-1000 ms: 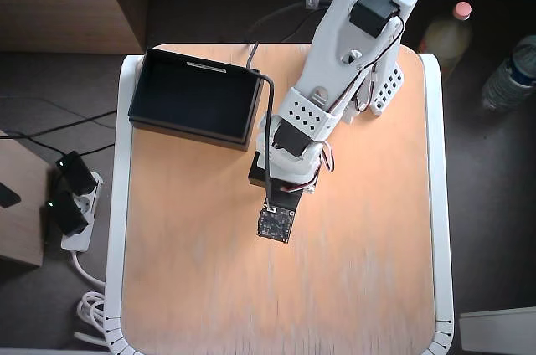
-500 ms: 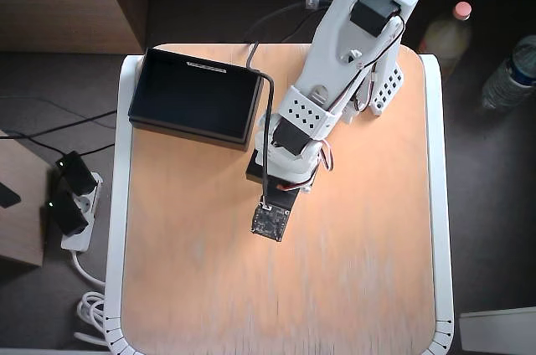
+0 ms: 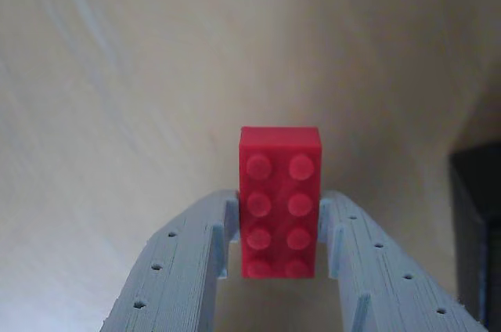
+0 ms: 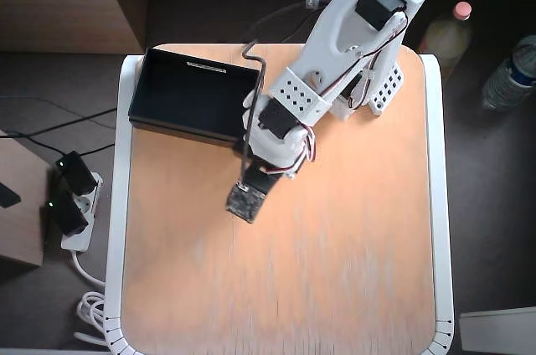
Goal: Grasp a lego block and put it in the bin.
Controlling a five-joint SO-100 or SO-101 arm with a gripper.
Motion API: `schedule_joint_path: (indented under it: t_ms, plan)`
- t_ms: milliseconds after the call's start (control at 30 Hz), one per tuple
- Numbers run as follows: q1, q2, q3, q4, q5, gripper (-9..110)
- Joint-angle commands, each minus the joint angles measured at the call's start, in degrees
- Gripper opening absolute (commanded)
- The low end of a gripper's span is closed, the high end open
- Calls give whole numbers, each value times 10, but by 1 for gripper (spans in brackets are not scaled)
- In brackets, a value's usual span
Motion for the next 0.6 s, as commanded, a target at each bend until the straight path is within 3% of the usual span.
schedule_joint_path:
  t_ms: [0, 233, 567]
  plan:
    - [27, 40, -106, 45, -6, 0]
    - [81, 46, -223, 134, -24, 0]
    - [181, 76, -290, 134, -47, 0]
